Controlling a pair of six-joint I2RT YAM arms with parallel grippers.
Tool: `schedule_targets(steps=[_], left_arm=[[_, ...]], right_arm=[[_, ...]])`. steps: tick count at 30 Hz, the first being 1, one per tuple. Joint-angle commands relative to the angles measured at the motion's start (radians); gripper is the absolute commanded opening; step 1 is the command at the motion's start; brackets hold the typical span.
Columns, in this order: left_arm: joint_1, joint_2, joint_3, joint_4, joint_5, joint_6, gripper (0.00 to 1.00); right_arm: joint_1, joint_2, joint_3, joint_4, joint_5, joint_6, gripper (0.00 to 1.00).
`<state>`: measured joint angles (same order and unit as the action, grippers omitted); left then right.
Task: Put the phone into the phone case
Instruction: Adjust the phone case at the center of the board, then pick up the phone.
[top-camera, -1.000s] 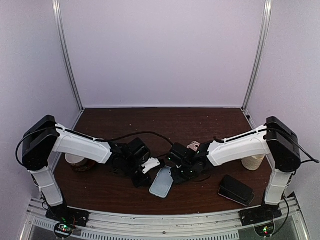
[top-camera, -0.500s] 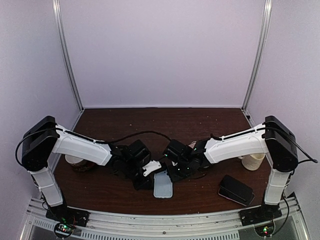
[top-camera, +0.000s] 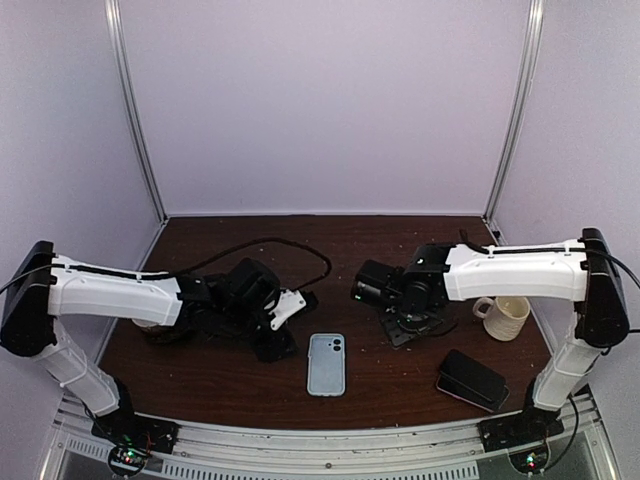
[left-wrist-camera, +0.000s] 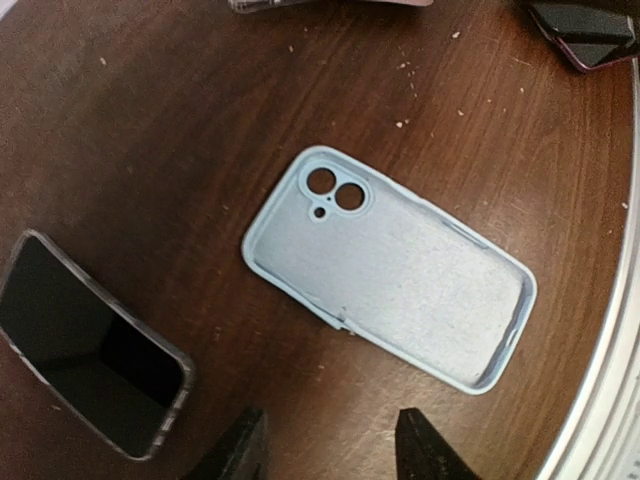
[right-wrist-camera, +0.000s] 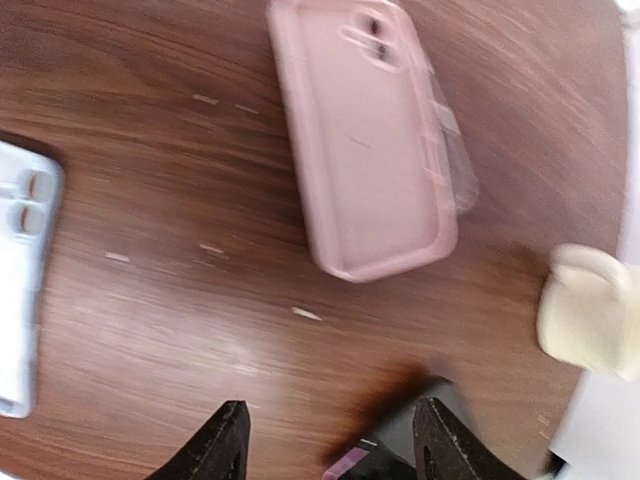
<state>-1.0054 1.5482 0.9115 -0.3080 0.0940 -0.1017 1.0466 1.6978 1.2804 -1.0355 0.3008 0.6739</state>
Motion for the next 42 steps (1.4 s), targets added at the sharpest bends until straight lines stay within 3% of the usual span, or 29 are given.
schedule_targets(steps=[1, 8, 13, 25, 42], left_arm=[[-0.004, -0.048, 0.003, -0.011, -0.075, -0.026, 0.55], [-0.003, -0.013, 0.029, -0.051, -0.052, -0.034, 0.58], [-0.003, 0.011, 0.045, -0.069, -0.027, -0.033, 0.59], [-0.003, 0.023, 0.046, -0.076, -0.018, -0.03, 0.59], [-0.002, 0.029, 0.047, -0.069, 0.016, -0.022, 0.59]], right_arm=[[-0.003, 0.016, 0.001, -0.358, 0.203, 0.146, 0.59], [0.083, 0.143, -0.02, -0.465, 0.196, 0.254, 0.6], [0.134, 0.229, 0.011, -0.429, 0.176, 0.25, 0.6], [0.132, 0.347, -0.05, -0.348, 0.189, 0.231, 0.52], [0.124, 0.419, -0.061, -0.415, 0.271, 0.253, 0.38]])
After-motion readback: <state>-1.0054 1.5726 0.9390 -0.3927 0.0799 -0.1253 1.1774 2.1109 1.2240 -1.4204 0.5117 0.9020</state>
